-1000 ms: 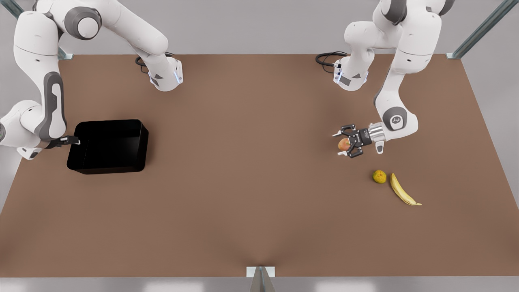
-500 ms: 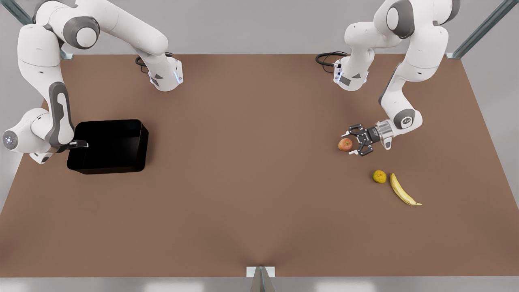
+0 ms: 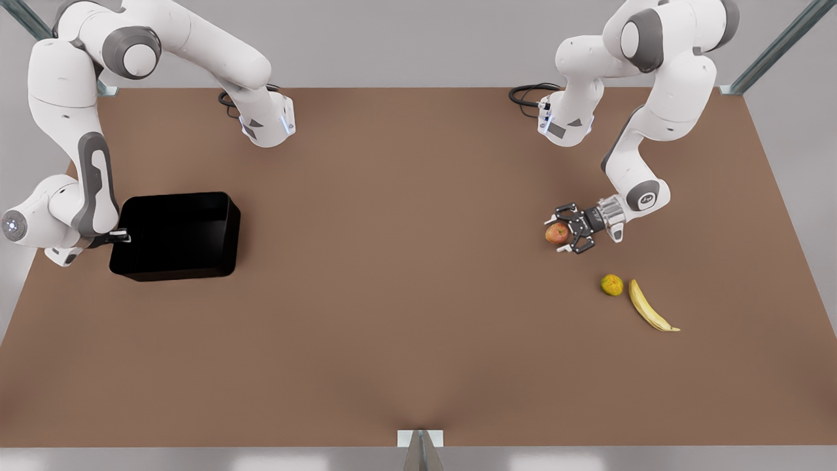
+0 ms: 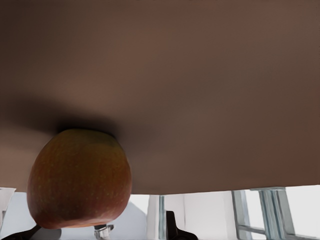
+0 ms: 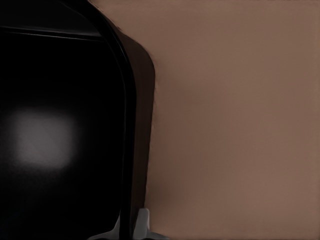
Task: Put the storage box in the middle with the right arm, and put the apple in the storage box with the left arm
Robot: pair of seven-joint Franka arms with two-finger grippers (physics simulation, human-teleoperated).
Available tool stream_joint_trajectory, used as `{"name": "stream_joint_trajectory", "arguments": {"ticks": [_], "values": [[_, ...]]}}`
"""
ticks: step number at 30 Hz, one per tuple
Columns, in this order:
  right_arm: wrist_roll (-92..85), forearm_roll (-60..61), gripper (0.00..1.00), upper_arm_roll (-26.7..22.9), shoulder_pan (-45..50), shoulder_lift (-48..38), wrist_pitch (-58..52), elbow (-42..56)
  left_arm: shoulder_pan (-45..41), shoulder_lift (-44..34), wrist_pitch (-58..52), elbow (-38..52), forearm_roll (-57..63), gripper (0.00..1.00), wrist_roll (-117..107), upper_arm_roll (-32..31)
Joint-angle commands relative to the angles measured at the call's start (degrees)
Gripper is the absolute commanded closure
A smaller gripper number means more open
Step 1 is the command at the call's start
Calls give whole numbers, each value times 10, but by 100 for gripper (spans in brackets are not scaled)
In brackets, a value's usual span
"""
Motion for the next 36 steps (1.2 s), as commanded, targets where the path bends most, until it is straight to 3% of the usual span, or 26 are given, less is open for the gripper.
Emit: {"name": "stream_joint_trajectory", "arguments": {"ticks": [1, 6, 9, 12, 16, 21, 22, 24, 27, 33, 34, 36], "values": [[-1, 0, 79, 0, 0, 0, 0, 0, 0, 0, 0, 0, -10, 0, 3, 0], [-57, 56, 79, 3, 0, -14, -11, 4, 0, 4, 0, -2, -12, 0, 14, -1], [-17, 86, 79, 28, 30, -49, -74, 18, 0, 1, -8, -4, -11, 0, 17, 1], [111, 100, 79, 40, 165, -93, -162, 44, 0, -2, -10, -17, -11, 0, 25, 1], [353, 167, 79, 45, 381, -97, -165, 68, 0, 4, -4, -16, -11, 0, 29, 3], [563, 202, 79, 45, 520, 8, -160, 208, 8, 15, -6, -16, -12, 0, 31, 6], [589, 203, 79, 46, 528, 23, -160, 229, 8, 18, -5, -16, -12, 0, 32, 6], [661, 201, 79, 93, 528, 53, -123, 255, 8, 26, -1, -15, -27, 0, 37, 5], [723, 202, 79, 99, 570, 114, -86, 318, 8, 28, -1, -14, -34, 0, 39, 4], [728, 197, 79, 108, 574, 148, -36, 325, 8, 39, 0, -12, -42, 3, 45, 4], [728, 197, 79, 108, 578, 153, -36, 324, 8, 40, 0, -11, -42, 5, 45, 4], [726, 197, 79, 108, 587, 155, -36, 327, 8, 41, 0, -10, -44, 30, 45, 4]]}}
